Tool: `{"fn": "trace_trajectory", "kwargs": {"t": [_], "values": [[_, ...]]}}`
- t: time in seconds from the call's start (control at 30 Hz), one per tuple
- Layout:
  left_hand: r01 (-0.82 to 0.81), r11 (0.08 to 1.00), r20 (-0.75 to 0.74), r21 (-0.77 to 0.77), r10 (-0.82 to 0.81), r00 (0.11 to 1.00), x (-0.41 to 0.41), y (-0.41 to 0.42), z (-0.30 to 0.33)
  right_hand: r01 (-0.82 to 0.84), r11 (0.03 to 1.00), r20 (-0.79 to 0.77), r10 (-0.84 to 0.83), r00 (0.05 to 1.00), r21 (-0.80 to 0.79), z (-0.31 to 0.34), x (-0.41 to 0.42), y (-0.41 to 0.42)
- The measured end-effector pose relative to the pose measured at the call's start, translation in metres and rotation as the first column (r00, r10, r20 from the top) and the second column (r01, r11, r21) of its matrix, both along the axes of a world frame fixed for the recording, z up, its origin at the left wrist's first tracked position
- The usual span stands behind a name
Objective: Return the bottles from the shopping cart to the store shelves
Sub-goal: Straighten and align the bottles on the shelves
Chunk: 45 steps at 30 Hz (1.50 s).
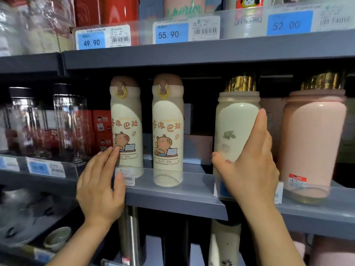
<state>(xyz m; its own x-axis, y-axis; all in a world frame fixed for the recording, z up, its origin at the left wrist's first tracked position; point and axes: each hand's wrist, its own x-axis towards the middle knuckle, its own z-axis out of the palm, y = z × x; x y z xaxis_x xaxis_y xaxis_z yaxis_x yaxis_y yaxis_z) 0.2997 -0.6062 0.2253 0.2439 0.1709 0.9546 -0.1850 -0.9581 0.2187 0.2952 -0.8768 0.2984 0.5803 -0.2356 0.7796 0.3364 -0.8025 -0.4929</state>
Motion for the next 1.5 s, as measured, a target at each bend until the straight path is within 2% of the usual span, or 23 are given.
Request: {"fn": "trace_trajectory", "kwargs": {"t": [0.17,0.23,0.33,0.4,0.47,0.6,0.7,0.83,0.9,1.03,1.33,1.4,1.5], "values": [[0.003,1.000,0.011,-0.018,-0.002,1.000,-0.001,-0.001,0.000,-0.155,0.987,-0.088,0.159,0.983,0.046,0.010,-0.005,-0.012],[0.003,1.000,0.010,-0.027,-0.003,1.000,-0.001,-0.002,0.000,-0.089,0.995,-0.115,0.093,0.989,0.043,0.014,-0.009,-0.008],[0.011,0.999,0.018,-0.044,-0.010,1.000,-0.002,-0.004,0.000,0.106,0.994,-0.135,-0.108,0.985,-0.021,0.014,-0.011,0.002],[0.016,0.999,0.020,-0.042,-0.015,1.000,-0.002,-0.003,0.001,0.126,0.992,-0.126,-0.129,0.984,-0.028,0.014,-0.010,0.004],[0.018,0.999,0.019,-0.037,-0.018,1.000,-0.002,-0.003,0.002,0.065,0.998,-0.140,-0.065,0.988,-0.004,0.015,-0.007,-0.001],[0.027,0.999,0.016,-0.042,-0.027,1.000,-0.003,-0.003,0.000,-0.228,0.962,-0.204,0.256,0.945,0.152,0.017,-0.003,-0.018],[0.027,0.999,0.004,-0.042,-0.027,1.000,-0.002,-0.002,0.000,-0.288,0.932,-0.215,0.334,0.918,0.219,0.019,-0.008,-0.022],[0.018,0.999,0.002,-0.050,-0.018,1.000,-0.002,-0.003,-0.001,-0.090,0.991,-0.229,0.111,0.967,0.101,0.020,-0.016,-0.007],[0.017,0.999,-0.001,-0.051,-0.017,1.000,-0.002,-0.003,-0.001,-0.046,0.996,-0.198,0.061,0.978,0.079,0.018,-0.016,-0.002],[0.018,0.999,0.004,-0.042,-0.018,1.000,-0.002,-0.002,0.000,-0.120,0.988,-0.142,0.133,0.981,0.098,0.014,-0.015,-0.006],[0.026,0.999,0.002,-0.041,-0.026,1.000,-0.004,-0.004,0.001,-0.278,0.947,-0.166,0.303,0.938,0.158,0.014,-0.014,-0.021],[0.026,0.999,0.007,-0.042,-0.026,1.000,-0.005,-0.005,0.001,-0.251,0.960,-0.200,0.272,0.941,0.127,0.016,-0.017,-0.015],[0.028,0.999,0.003,-0.040,-0.028,1.000,-0.005,-0.004,0.001,-0.102,0.994,-0.160,0.106,0.981,0.033,0.015,-0.015,-0.003]]}}
